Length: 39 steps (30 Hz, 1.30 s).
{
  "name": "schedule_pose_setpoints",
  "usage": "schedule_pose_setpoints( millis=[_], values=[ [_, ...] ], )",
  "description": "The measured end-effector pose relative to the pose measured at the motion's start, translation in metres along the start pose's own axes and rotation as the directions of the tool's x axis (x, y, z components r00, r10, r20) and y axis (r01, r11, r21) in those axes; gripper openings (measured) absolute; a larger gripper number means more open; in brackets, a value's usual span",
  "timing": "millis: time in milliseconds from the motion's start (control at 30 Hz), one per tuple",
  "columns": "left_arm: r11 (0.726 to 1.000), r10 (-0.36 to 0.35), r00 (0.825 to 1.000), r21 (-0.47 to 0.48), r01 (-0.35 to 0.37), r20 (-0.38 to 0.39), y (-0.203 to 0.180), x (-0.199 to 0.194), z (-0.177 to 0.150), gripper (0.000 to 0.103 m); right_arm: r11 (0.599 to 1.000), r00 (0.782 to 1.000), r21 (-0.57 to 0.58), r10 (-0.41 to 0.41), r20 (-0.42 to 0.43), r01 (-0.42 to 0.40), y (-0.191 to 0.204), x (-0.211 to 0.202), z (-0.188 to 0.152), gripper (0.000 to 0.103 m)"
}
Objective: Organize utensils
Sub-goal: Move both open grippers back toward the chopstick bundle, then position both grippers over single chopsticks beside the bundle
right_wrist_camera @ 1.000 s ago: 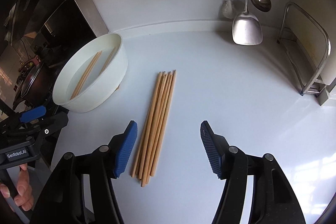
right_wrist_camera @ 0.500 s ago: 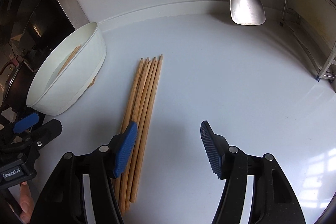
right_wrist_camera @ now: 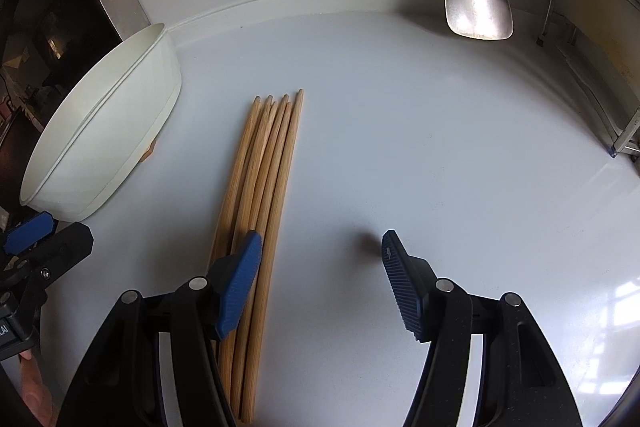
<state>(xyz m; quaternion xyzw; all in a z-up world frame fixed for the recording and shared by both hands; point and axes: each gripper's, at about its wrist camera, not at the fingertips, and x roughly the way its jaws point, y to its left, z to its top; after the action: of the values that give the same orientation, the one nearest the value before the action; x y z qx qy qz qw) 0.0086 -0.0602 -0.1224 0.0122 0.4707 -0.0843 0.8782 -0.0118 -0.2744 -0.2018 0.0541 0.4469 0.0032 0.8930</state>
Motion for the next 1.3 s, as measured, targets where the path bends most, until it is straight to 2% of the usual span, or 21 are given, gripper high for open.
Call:
schedule_pose_setpoints(
  millis=[733, 1167, 1300],
  values=[
    [1.000, -0.014, 1.000, 0.007, 0.014, -0.012, -0.015, 0.004, -0.002, 0.095, 0.989, 0.994, -0.111, -0.105, -0.019, 0.102, 0.015, 0.006, -0.003, 0.060],
    [0.999, -0.028, 0.999, 0.028, 0.029, -0.040, -0.040, 0.021, -0.010, 0.095, 0.989, 0.991, -0.070, -0.131, 0.007, 0.131, -0.023, 0.000, -0.007, 0.060],
    [0.997, 0.031, 0.998, 0.074, -0.026, -0.060, -0.053, 0.033, -0.012, 0.095, 0.990, 0.992, -0.071, -0.125, 0.006, 0.125, -0.032, -0.003, -0.009, 0.060]
  ],
)
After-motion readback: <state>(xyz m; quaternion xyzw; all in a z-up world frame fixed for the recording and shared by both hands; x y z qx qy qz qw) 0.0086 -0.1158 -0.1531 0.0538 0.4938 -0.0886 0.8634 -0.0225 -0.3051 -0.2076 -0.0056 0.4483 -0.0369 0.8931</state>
